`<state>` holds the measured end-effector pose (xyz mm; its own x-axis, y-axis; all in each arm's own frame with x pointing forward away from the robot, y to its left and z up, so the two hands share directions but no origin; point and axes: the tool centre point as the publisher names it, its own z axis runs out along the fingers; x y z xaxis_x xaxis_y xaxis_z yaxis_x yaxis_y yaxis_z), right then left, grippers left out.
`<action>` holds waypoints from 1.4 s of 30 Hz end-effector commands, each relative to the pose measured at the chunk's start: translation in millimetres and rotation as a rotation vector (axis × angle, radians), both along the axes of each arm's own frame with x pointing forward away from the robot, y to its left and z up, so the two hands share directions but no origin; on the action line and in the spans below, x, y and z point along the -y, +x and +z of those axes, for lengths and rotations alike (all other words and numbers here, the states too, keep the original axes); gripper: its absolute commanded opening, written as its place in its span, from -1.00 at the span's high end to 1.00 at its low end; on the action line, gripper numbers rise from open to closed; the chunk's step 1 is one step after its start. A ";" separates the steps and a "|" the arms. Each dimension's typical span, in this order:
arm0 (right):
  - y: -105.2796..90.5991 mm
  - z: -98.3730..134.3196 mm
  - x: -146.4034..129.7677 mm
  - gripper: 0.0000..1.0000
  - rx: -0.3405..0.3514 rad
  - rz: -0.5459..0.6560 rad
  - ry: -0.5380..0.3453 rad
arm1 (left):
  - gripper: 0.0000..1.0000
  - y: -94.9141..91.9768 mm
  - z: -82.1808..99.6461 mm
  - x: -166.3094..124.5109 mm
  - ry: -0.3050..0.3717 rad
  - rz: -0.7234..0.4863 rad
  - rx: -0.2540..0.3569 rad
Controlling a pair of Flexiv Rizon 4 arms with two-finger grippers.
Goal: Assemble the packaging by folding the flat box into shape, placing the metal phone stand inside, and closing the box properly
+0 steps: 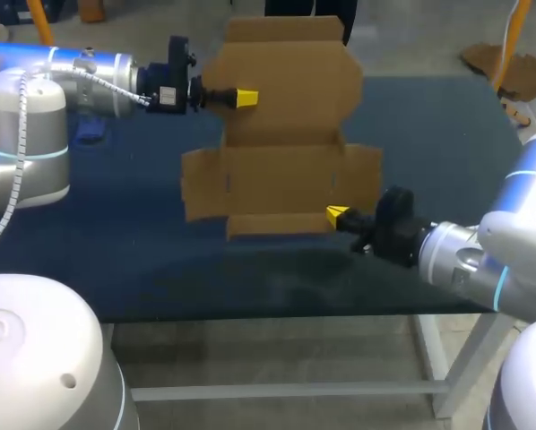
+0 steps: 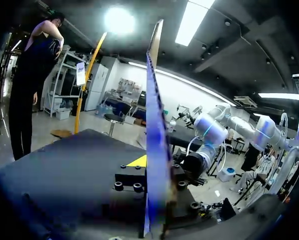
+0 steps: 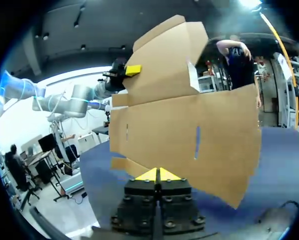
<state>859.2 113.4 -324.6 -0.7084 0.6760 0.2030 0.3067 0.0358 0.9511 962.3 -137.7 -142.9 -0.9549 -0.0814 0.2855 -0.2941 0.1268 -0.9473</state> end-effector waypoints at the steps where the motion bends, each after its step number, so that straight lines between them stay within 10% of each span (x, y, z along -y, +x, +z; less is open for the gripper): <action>1: -4.1 -3.2 -5.9 1.00 0.009 -0.007 -0.001 | 1.00 5.7 -5.7 -0.6 -0.004 -0.017 -0.009; 42: 21.9 -37.9 -61.6 1.00 -0.007 0.045 -0.022 | 1.00 25.2 -42.9 -7.3 -0.015 -0.049 0.061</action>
<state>876.3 165.9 -356.3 -0.7423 0.6399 0.1986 0.3147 0.0713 0.9465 986.7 -132.0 -182.9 -0.9729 -0.0386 0.2278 -0.2309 0.1269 -0.9647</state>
